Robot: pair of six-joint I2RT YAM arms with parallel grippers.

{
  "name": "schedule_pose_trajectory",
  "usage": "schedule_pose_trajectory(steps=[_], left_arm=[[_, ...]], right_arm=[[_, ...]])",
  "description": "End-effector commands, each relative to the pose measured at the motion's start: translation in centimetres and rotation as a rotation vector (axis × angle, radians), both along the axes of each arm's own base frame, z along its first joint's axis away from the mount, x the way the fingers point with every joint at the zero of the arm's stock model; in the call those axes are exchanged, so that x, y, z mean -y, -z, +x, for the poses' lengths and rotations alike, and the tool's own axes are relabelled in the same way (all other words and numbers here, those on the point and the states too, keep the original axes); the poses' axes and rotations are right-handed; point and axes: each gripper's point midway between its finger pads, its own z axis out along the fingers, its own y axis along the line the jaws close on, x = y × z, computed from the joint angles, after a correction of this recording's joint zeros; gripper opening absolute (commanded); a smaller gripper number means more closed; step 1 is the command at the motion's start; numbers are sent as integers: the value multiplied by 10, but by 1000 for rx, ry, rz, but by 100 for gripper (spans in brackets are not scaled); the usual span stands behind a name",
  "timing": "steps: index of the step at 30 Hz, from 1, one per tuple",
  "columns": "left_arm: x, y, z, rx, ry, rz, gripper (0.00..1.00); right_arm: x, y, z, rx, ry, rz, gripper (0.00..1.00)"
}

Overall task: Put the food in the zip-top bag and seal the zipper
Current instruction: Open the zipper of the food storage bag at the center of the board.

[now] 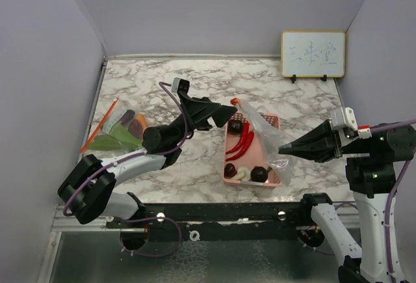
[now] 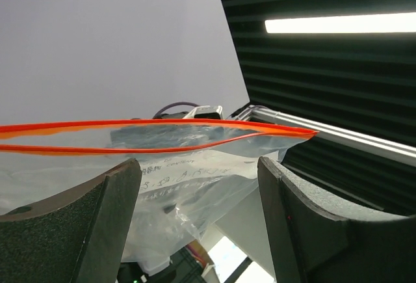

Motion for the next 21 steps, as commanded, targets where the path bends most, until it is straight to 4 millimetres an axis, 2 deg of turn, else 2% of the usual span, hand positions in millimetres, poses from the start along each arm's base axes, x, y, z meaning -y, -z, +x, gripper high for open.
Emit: schedule_pose_trajectory(steps=[1,5,9,15,21], left_arm=[[-39,-43,-24,83,51,-237,75],[-25,-42,-19,28,158,-224,77],[-22,-41,-17,-22,213,-223,98],[-10,-50,-16,-49,234,-163,99],[-3,-59,-12,-68,281,-175,99]], right_arm=[[2,-4,-23,72,-74,-26,2],[2,-8,-27,106,-85,-27,2],[2,-9,-33,146,-110,-29,2],[3,-10,-39,165,-129,-30,2],[3,-10,-45,183,-139,-27,2]])
